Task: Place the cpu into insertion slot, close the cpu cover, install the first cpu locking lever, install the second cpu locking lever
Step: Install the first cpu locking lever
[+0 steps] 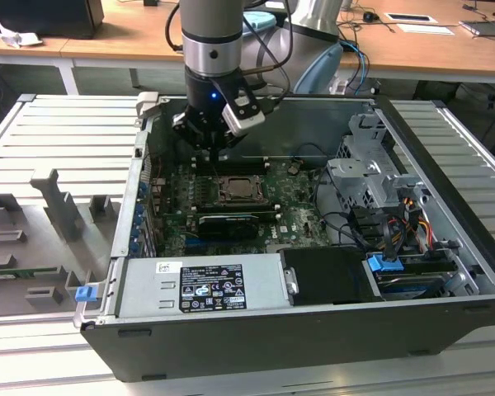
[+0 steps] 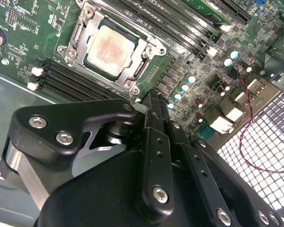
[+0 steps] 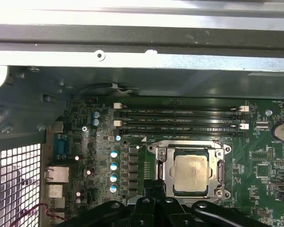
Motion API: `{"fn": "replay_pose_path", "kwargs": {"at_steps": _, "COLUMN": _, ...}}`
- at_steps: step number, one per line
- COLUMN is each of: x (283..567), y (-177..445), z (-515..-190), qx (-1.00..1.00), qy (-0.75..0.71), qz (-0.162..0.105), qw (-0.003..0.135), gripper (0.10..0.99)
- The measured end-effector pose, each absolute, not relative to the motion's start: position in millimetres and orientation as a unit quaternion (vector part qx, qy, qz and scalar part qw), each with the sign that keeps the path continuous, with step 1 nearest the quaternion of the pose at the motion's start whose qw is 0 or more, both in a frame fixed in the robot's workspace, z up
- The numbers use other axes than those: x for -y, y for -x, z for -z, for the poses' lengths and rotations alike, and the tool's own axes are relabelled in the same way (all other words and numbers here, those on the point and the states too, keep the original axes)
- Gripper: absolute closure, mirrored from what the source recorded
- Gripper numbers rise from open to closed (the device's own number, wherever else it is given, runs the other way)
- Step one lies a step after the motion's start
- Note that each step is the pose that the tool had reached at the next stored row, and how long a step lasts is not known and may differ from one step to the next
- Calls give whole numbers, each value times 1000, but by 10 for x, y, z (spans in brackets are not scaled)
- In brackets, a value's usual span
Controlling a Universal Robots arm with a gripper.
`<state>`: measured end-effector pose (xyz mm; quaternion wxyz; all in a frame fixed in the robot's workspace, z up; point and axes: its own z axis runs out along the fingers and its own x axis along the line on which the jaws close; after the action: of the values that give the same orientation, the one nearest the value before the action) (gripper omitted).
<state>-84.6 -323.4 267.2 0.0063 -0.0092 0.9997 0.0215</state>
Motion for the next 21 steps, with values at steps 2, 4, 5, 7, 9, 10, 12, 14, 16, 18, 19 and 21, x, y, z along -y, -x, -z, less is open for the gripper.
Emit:
{"fn": "replay_pose_path", "kwargs": {"at_steps": 2, "x": 3234, "y": 846, "z": -2670, "qx": -1000, "qy": 9, "qz": -22, "qw": 6, "gripper": 980}}
{"fn": "replay_pose_path", "kwargs": {"at_steps": 4, "x": 3234, "y": 847, "z": -2667, "qx": -1000, "qy": 9, "qz": -22, "qw": 6, "gripper": 980}}
{"fn": "replay_pose_path", "kwargs": {"at_steps": 5, "x": 3234, "y": 847, "z": -2665, "qx": -1000, "qy": 9, "qz": -21, "qw": 6, "gripper": 980}}
{"fn": "replay_pose_path", "kwargs": {"at_steps": 7, "x": 3234, "y": 849, "z": -2662, "qx": -1000, "qy": 9, "qz": -21, "qw": 6, "gripper": 980}}
{"fn": "replay_pose_path", "kwargs": {"at_steps": 9, "x": 3234, "y": 854, "z": -2660, "qx": -1000, "qy": 9, "qz": -22, "qw": 7, "gripper": 980}}
{"fn": "replay_pose_path", "kwargs": {"at_steps": 10, "x": 3234, "y": 862, "z": -2659, "qx": -1000, "qy": 9, "qz": -22, "qw": 7, "gripper": 980}}
{"fn": "replay_pose_path", "kwargs": {"at_steps": 12, "x": 3234, "y": 902, "z": -2658, "qx": -1000, "qy": 9, "qz": -22, "qw": 7, "gripper": 980}}
{"fn": "replay_pose_path", "kwargs": {"at_steps": 14, "x": 3234, "y": 944, "z": -2657, "qx": -1000, "qy": 9, "qz": -22, "qw": 7, "gripper": 980}}
{"fn": "replay_pose_path", "kwargs": {"at_steps": 16, "x": 3233, "y": 957, "z": -2655, "qx": -1000, "qy": 9, "qz": -22, "qw": 7, "gripper": 980}}
{"fn": "replay_pose_path", "kwargs": {"at_steps": 18, "x": 3234, "y": 962, "z": -2654, "qx": -1000, "qy": 9, "qz": -22, "qw": 7, "gripper": 980}}
{"fn": "replay_pose_path", "kwargs": {"at_steps": 19, "x": 3234, "y": 963, "z": -2654, "qx": -1000, "qy": 9, "qz": -22, "qw": 7, "gripper": 980}}
{"fn": "replay_pose_path", "kwargs": {"at_steps": 21, "x": 3233, "y": 965, "z": -2652, "qx": -1000, "qy": 9, "qz": -22, "qw": 7, "gripper": 980}}
